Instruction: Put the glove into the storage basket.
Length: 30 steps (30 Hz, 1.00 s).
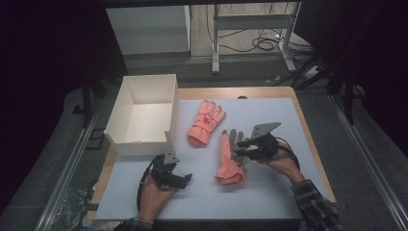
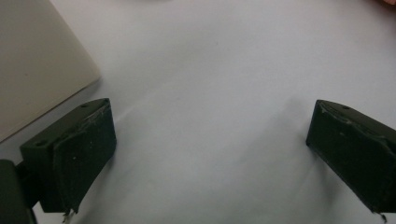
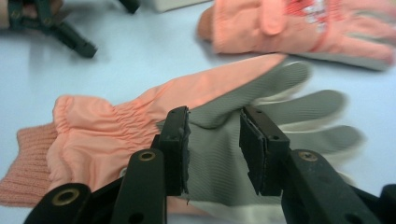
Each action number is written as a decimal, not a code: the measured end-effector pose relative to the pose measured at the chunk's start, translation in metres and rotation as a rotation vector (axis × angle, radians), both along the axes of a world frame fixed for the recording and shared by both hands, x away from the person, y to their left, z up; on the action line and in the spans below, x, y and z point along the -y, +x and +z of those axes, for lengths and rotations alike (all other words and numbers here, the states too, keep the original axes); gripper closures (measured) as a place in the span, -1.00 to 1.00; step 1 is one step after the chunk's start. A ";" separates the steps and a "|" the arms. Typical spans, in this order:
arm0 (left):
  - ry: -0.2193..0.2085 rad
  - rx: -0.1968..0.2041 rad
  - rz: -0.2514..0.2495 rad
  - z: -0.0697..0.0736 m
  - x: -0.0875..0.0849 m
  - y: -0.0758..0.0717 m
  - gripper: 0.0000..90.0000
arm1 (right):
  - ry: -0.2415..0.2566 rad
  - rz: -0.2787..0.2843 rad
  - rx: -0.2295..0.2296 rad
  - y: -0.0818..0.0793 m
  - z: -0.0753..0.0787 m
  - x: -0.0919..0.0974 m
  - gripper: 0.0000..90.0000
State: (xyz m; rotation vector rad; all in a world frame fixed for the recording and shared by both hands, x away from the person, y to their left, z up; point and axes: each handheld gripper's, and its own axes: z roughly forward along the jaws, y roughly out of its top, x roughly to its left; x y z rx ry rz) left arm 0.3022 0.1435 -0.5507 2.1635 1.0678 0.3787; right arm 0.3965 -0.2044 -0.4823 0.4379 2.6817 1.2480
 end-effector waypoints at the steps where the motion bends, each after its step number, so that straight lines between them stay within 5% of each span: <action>1: 0.000 0.000 0.000 0.000 0.000 0.000 -0.97 | 0.000 0.000 0.000 0.000 0.000 0.000 0.38; 2: -0.001 0.000 0.000 0.000 0.000 0.000 -0.97 | 0.000 -0.060 0.007 -0.001 0.005 0.004 0.38; 7: 0.000 0.000 0.000 0.000 0.000 0.000 -0.97 | 0.002 -0.191 -0.011 -0.003 0.004 0.017 0.58; 9: 0.000 0.000 0.000 0.000 0.000 0.000 -0.97 | 0.011 -0.278 -0.039 -0.003 -0.005 0.028 0.78; 13: -0.001 0.001 -0.001 0.000 0.000 0.000 -0.97 | 0.008 -0.365 -0.070 0.000 -0.021 0.035 0.86; 30: -0.002 0.000 0.000 0.000 0.000 0.000 -0.97 | -0.003 -0.408 -0.092 0.018 -0.040 0.018 0.85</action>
